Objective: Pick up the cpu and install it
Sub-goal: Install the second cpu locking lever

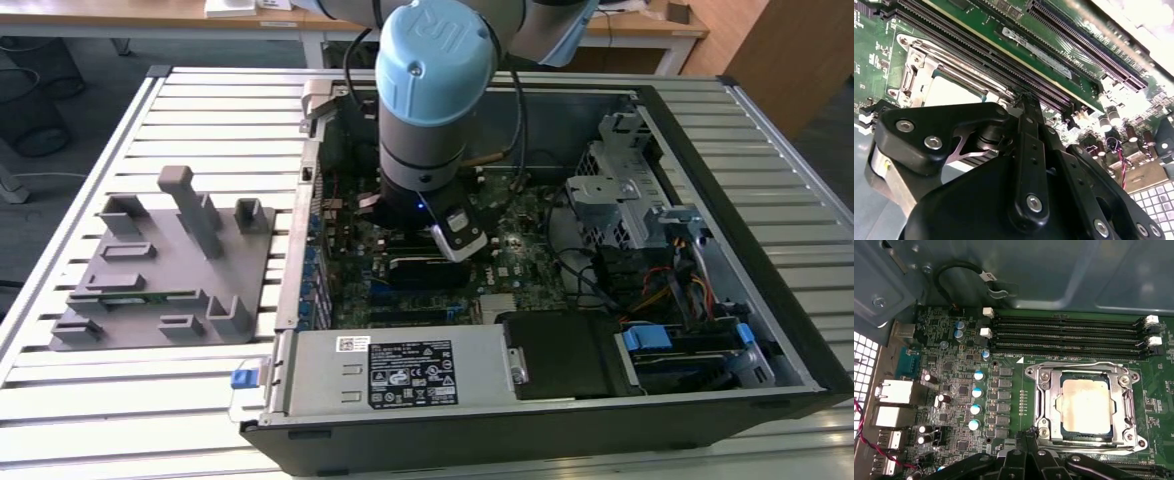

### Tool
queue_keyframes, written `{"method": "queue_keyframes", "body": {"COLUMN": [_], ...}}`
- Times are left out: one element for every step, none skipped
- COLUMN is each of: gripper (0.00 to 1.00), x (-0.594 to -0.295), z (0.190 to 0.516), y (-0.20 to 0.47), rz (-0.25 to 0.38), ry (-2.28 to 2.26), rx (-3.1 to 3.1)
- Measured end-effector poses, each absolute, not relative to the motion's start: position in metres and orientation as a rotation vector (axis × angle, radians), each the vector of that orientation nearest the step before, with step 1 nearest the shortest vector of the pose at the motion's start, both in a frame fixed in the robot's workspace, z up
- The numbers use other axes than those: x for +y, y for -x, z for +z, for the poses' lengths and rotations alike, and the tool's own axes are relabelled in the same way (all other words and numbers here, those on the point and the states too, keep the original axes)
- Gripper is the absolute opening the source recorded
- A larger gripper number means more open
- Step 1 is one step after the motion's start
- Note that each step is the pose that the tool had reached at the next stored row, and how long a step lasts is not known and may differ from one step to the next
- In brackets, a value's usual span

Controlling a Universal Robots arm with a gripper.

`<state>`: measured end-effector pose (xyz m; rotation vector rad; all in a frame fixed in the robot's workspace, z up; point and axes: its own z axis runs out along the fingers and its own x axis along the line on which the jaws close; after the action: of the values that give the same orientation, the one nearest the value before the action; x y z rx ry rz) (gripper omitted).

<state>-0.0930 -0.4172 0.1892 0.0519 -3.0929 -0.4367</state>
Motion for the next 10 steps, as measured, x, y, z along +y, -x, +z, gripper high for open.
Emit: {"method": "queue_keyframes", "body": {"gripper": [0.11,0.11,0.11,0.11,0.11,0.11,0.11,0.11,0.11,0.11], "x": [-0.4171,-0.417,-0.4171,-0.4172,-0.4173,-0.4173,-0.4173,-0.4173,-0.4173,-0.4172], "z": [0.1892,0.1892,0.1892,0.1893,0.1893,0.1893,0.1893,0.1894,0.1895,0.1899], "y": [0.093,0.0929,0.0929,0.0929,0.0928,0.0929,0.0929,0.093,0.0931,0.0931], "rz": [-0.426,-0.413,-0.398,-0.386,-0.383,-0.382,-0.382,-0.384,-0.386,-0.387], "ry": [-0.052,-0.052,-0.052,-0.052,-0.052,-0.052,-0.052,-0.052,-0.051,-0.051], "rx": [-3.094,-3.096,-3.098,-3.099,-3.099,-3.099,-3.099,-3.099,-3.099,-3.099]}}
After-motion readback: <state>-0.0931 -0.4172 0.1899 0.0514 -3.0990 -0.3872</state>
